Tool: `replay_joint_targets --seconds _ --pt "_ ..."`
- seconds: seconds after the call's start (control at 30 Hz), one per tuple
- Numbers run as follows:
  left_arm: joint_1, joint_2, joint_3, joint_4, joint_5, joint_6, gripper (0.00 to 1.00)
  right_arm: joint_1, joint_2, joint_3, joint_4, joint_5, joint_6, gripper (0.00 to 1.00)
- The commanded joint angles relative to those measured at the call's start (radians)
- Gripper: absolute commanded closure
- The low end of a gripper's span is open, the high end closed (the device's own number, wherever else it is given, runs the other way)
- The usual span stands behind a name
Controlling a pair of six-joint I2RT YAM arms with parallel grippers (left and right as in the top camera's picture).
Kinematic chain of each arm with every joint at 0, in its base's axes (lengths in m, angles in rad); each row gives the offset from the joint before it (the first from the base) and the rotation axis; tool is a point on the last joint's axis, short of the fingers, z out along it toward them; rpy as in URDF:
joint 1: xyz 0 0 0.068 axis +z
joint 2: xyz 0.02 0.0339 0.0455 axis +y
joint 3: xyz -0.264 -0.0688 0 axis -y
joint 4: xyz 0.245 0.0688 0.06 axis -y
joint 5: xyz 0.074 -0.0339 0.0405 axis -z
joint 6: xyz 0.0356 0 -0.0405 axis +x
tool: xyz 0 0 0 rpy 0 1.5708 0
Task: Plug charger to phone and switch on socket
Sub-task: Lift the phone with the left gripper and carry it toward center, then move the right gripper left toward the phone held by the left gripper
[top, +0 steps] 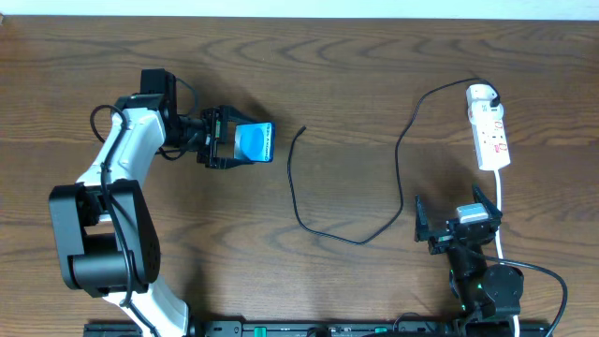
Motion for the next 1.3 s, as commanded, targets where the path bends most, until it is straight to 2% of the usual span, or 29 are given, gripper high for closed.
replay_joint_targets --seconds 0.0,0.13,1.1,1.27 --pt "0.005 -0.036 -0.002 0.016 0.031 -0.066 0.39 -0.008 -0.005 -0.003 -0.001 0.004 -0.011 0.01" --pt "0.003 -0.036 -0.002 0.039 -0.023 -0.114 0.39 -0.008 -0.005 -0.003 -0.001 0.004 -0.011 0.01" --pt "0.003 -0.036 -0.002 0.039 -0.018 -0.114 0.39 -0.008 -0.005 -0.003 0.018 0.001 -0.011 0.01" --pt "0.003 -0.036 -0.002 0.045 -0.018 -0.113 0.39 -0.008 -0.005 -0.003 0.088 -0.023 0.072 0.01"
